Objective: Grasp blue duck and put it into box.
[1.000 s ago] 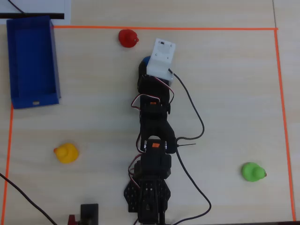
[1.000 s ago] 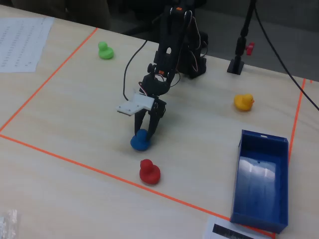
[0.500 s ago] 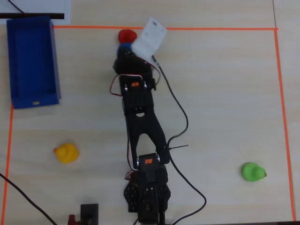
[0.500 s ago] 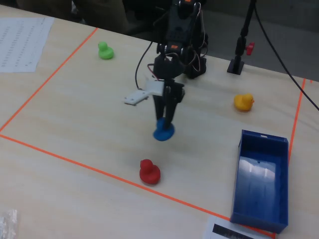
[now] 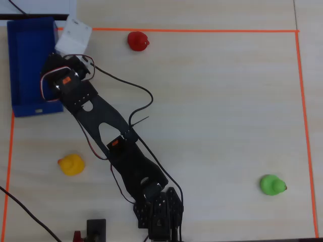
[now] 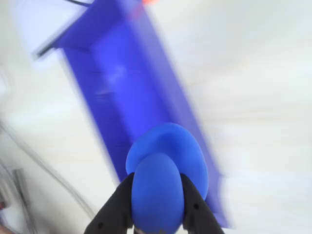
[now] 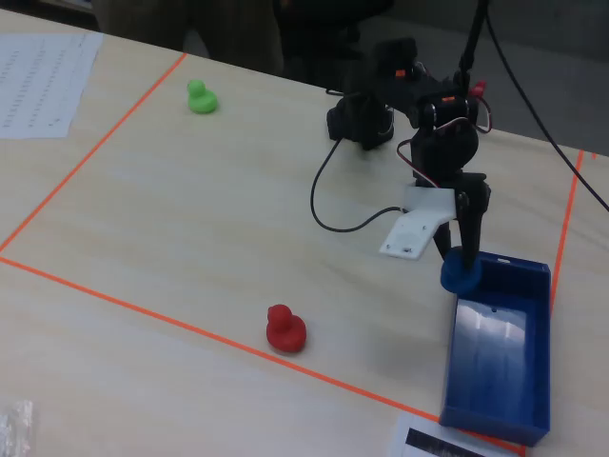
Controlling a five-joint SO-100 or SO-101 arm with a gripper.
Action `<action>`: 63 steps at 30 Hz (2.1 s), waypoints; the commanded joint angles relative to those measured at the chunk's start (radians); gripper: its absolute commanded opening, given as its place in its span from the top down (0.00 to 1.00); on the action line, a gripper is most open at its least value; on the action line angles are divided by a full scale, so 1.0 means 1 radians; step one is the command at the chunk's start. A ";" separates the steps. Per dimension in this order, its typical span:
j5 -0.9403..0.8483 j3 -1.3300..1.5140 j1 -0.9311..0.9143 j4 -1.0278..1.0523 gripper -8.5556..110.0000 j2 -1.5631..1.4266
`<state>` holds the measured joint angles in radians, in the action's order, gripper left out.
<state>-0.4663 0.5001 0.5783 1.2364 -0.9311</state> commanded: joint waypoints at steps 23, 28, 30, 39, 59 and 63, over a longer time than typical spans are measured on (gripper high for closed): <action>0.071 -0.459 0.146 -0.032 0.68 0.351; -0.006 -0.554 0.124 0.103 0.66 0.330; -0.006 -0.583 0.095 0.181 0.77 0.276; -0.133 0.222 -0.187 0.172 0.93 -0.499; -0.603 2.269 -0.568 -0.173 0.93 -2.077; -0.657 2.419 -0.607 -0.155 0.93 -2.197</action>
<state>-1.0799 2.7857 -0.0031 1.0753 -3.0112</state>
